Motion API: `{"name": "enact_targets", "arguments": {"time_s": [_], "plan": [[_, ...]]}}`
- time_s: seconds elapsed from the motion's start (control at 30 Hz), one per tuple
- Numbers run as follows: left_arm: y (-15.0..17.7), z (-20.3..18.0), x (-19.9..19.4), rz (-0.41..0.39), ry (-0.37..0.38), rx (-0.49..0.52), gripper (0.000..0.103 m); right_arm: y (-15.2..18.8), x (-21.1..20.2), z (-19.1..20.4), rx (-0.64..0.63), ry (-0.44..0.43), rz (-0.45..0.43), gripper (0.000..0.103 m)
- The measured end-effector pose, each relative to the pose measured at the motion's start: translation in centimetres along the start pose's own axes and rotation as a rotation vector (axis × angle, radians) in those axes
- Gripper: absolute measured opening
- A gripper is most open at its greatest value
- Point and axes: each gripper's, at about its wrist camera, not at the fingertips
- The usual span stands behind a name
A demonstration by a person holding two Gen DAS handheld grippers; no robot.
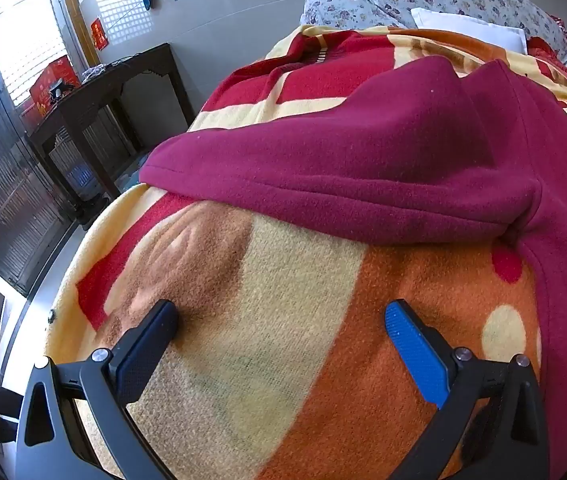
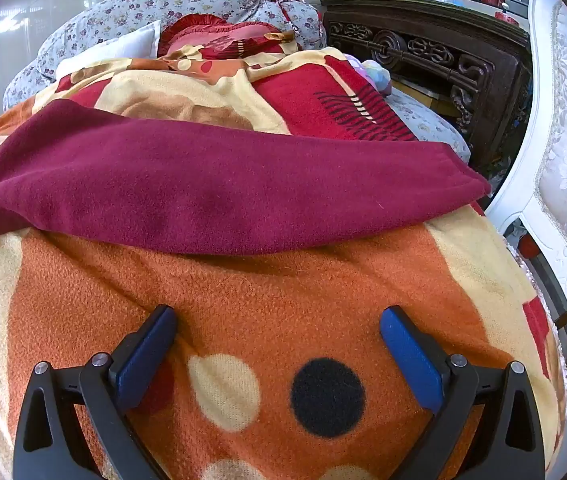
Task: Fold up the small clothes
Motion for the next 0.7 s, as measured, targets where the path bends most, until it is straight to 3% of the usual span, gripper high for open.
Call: {"name": "enact_targets", "arguments": {"time_s": [0.07,0.1,0.23,0.33,0.5,0.6,0.7], "plan": [[0.0,0.0,0.0,0.001,0.000,0.001,0.103,-0.1,-0.1,0.3,-0.001,0.004,0.002,0.103],[0.0,0.0,0.0,0.001,-0.003,0.002,0.103,0.0,-0.1,-0.1,0.023,-0.043,-0.007,0.103],[0.0,0.2,-0.3,-0.002,-0.007,0.006,0.103,-0.1,0.0,-0.1,0.024,-0.013,0.023,0.103],[0.3,0.7,-1.1,0.019,0.044,0.005,0.103,0.1,-1.2,0.2,0.035,-0.005,0.051,0.103],[1.6,-0.7,-5.0,-0.022,0.081,0.031,0.103,2.9,-7.4,2.0,0.014,0.041,-0.022,0.103],[2.1,-2.0,-7.4,-0.070,0.102,0.066,0.103,4.4,-12.4,4.0,-0.038,-0.019,-0.024,0.103],[2.7,-3.2,-9.5,-0.088,0.144,0.095,0.103,5.8,-18.5,6.8,-0.076,-0.149,-0.051,0.103]]}}
Point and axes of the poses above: each gripper's, at about its wrist camera, not at the fingertips, and x roughly the way its jaws point, z to its left, y to its underside, and after that the axes turned 13 degrees about z, right-handed
